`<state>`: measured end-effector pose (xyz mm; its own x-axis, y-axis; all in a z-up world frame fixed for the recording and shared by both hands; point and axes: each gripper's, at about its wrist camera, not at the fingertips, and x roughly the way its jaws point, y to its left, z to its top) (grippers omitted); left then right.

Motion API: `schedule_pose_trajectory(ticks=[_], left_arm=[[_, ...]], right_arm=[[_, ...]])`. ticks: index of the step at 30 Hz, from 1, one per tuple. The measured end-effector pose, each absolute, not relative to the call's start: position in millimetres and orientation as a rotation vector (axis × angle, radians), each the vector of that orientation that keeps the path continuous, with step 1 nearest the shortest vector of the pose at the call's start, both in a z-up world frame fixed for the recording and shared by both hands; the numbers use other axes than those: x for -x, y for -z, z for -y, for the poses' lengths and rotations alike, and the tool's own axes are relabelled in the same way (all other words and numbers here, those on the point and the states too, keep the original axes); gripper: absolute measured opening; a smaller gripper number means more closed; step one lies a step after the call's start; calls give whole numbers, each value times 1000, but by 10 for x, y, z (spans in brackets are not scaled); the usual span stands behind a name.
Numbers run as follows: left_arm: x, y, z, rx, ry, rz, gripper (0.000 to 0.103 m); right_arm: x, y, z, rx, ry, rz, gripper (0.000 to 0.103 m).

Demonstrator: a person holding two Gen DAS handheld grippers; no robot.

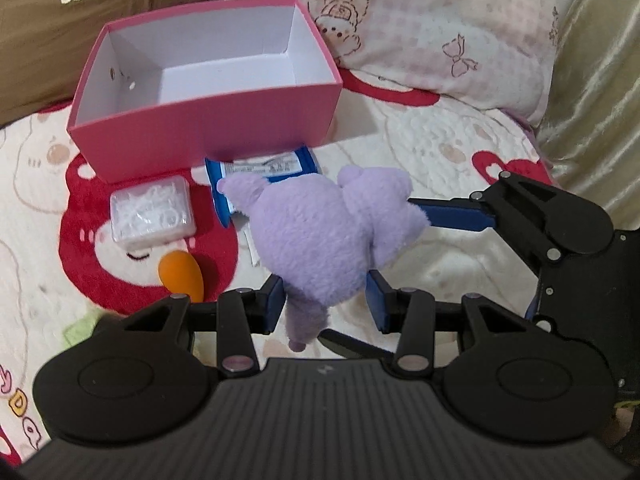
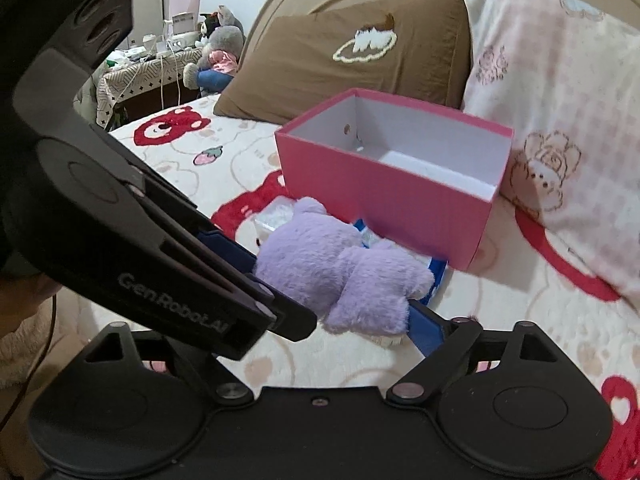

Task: Organize objects
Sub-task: 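Carry the plush toy with the left tool over the pink box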

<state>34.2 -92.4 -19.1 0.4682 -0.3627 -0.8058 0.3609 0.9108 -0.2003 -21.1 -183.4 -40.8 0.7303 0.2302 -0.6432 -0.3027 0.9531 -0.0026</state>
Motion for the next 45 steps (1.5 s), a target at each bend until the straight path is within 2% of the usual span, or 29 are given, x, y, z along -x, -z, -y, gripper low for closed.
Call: schedule_pose_trajectory(ticks=[4, 23, 33, 45], left_arm=[[-415, 48, 865, 0, 453, -974, 42], [-1074, -555, 572, -30, 430, -935, 42], [-1670, -538, 435, -6, 425, -947, 42], [-2434, -172, 586, -13, 420, -960, 42]], right_arm=[[157, 306, 1841, 99, -303, -667, 96], [-475, -246, 1795, 116, -369, -625, 96], [-1123, -457, 1817, 191, -391, -705, 96], [-1820, -139, 2027, 145, -314, -708, 96]])
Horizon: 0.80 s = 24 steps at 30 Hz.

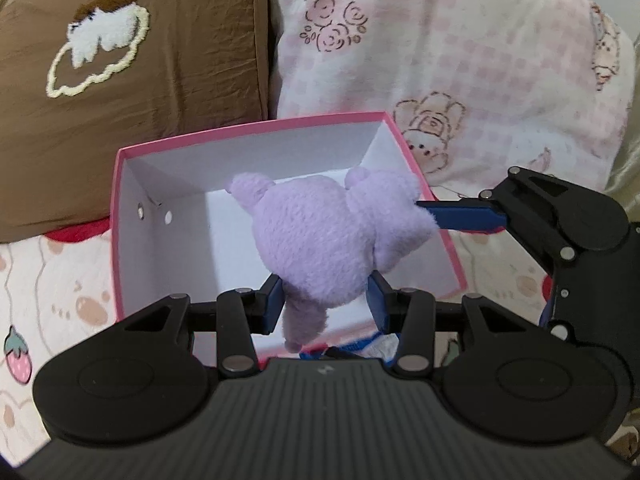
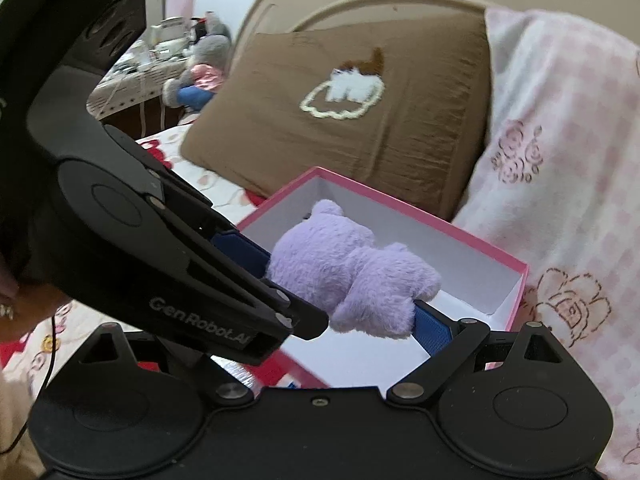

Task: Organize objects
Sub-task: 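Carry the plush toy with the left tool over the pink box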

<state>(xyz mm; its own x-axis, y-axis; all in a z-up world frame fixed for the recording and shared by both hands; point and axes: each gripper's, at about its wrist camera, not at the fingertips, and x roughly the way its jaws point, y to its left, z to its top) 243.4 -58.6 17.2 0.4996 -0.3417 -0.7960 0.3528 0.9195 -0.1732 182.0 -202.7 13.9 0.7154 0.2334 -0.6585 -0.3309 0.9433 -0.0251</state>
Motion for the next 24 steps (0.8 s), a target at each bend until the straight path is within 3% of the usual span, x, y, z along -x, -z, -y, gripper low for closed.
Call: schedule_pose_trajectory(ticks=[14, 24], left_arm=[[-3296, 472, 699, 85, 433, -1076, 42], [-3486, 689, 721, 108, 440, -1132, 42]], right_arm=[[-2574, 295, 2320, 110, -257, -807, 96], [-2793, 503, 2382, 119, -231, -867, 95]])
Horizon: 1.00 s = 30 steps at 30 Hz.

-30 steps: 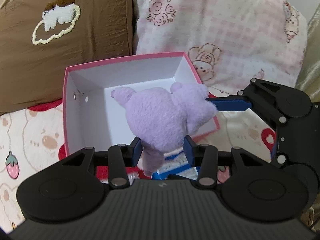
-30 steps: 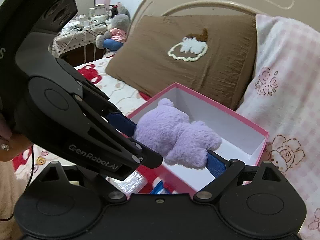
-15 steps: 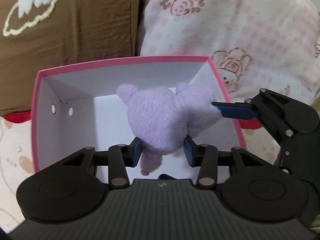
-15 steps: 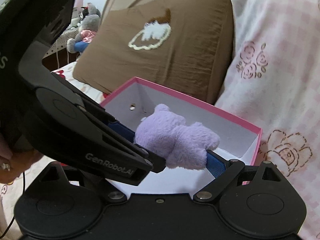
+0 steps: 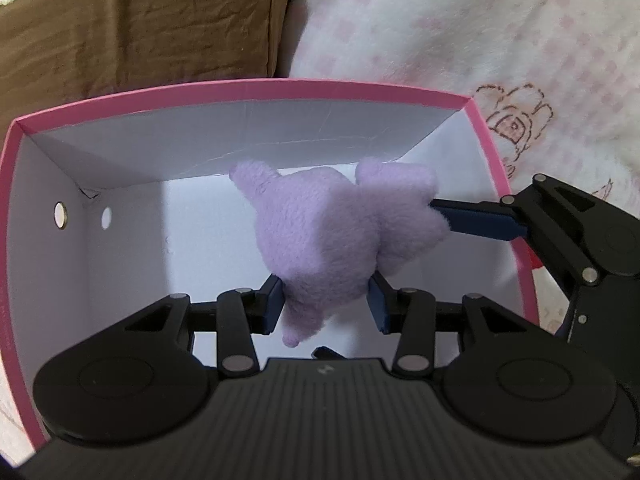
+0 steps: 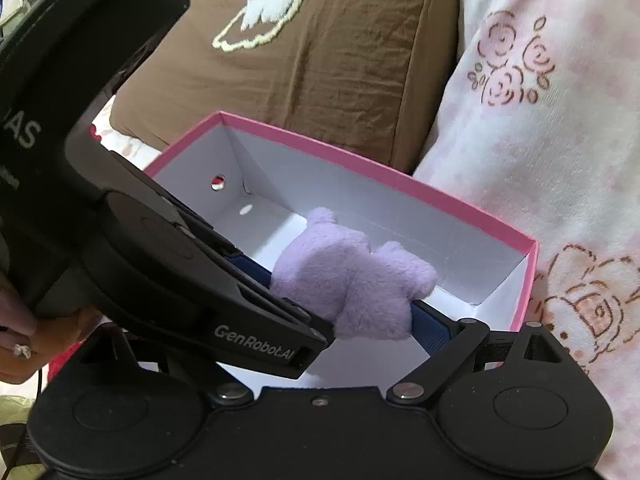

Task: Organize objects
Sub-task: 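Carry the plush toy with the left tool over the pink box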

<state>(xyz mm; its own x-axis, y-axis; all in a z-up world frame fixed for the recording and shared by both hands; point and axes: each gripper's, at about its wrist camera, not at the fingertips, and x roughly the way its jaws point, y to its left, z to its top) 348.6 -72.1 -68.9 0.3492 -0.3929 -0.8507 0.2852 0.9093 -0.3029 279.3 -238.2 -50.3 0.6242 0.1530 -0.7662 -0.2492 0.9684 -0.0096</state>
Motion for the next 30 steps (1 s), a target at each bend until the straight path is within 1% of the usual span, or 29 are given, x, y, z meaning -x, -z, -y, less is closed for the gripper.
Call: schedule_pose_trajectory(ticks=[9, 11, 13, 15, 16, 17, 18, 19, 20, 24, 26, 30], left_arm=[[-3643, 840, 763, 128, 409, -1178, 42], [-3654, 862, 751, 129, 401, -1185, 42], [-3663, 889, 731, 137, 392, -1191, 42], [-3674, 915, 718, 151, 389, -1194, 42], [-3671, 927, 709, 161, 385, -1195, 42], [-3666, 934, 705, 167, 380, -1194, 42], [-3658, 936, 704, 171, 374, -1190, 42], [-3648, 937, 706, 172, 369, -1182, 41], [-3635, 938, 712, 177, 367, -1174, 40], [-3627, 954, 767, 211, 386, -1168, 40], [-3652, 972, 800, 238, 376, -1178, 40], [-3656, 942, 858, 229, 376, -1165, 40]], right_arm=[[-2984, 676, 2363, 172, -193, -915, 94], [-3024, 679, 2349, 188, -187, -927, 91], [-3063, 690, 2319, 221, -174, -950, 90], [-3090, 714, 2289, 274, -137, -965, 85], [-3098, 730, 2287, 289, -132, -969, 81], [-3099, 742, 2290, 291, -140, -970, 74], [-3102, 761, 2296, 285, -150, -979, 70], [-3108, 782, 2302, 275, -153, -994, 64], [-3107, 803, 2304, 272, -149, -1004, 61], [-3043, 833, 2324, 284, -124, -988, 56], [-2996, 815, 2351, 279, -116, -979, 47], [-2864, 676, 2364, 257, -123, -950, 46]])
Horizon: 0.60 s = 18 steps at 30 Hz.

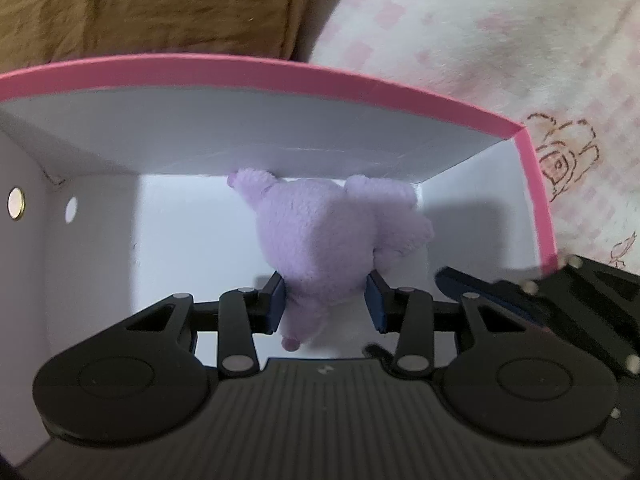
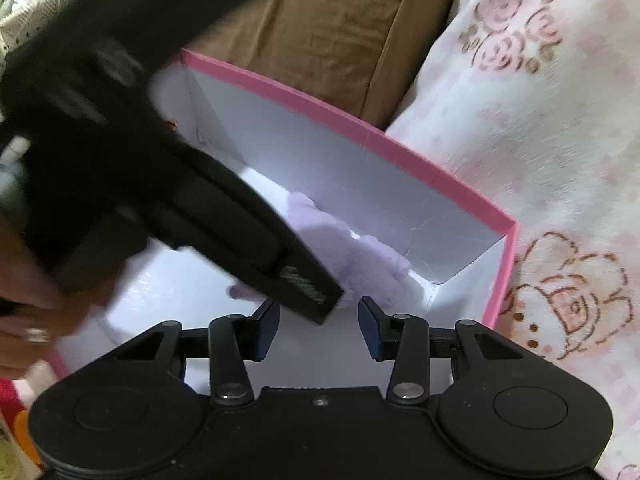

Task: Organize objects
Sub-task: 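Carry the plush toy with the left tool over the pink box, then open the left tool to drop the plush into the box, withdraw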

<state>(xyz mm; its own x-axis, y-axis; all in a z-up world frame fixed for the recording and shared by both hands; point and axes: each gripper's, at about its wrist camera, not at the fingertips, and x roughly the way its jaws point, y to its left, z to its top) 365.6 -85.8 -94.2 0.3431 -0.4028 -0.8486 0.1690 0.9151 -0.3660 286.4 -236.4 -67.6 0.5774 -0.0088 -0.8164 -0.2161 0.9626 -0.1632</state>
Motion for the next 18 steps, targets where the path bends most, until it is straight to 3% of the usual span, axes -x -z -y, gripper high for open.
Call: schedule_pose_trajectory(ticks=[6, 11, 18], left_arm=[[-3651, 940, 922, 211, 358, -1178, 42], [-3520, 811, 859, 172, 335, -1169, 65], [-3170, 437, 579, 167, 341, -1159, 69]], right_arm=[[-2710, 491, 2502, 155, -115, -913, 47], [-2612, 491, 2623, 85, -85, -903, 51], [-2397, 418, 2632, 34, -97, -874, 54]])
